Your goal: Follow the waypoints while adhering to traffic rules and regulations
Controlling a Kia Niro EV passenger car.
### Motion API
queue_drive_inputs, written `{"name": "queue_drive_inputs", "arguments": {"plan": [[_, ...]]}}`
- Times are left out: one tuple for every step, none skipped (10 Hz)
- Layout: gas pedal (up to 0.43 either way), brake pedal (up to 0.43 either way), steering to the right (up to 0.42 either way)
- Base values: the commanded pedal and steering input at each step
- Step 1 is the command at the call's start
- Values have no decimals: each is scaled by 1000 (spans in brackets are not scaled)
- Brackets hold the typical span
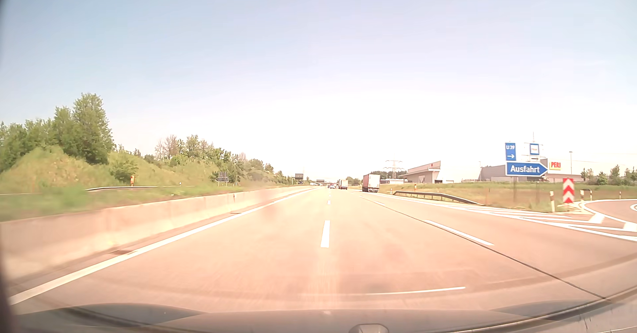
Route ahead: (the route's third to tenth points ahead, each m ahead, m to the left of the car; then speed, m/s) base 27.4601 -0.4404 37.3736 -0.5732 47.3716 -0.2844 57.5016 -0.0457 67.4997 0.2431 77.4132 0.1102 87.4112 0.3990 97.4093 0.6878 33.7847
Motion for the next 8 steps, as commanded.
{"name": "queue_drive_inputs", "arguments": {"plan": [[319, 0, -3], [319, 0, -2], [319, 0, -2], [319, 0, -1], [319, 0, -2], [319, 0, -1], [319, 0, -1], [319, 0, -1]]}}
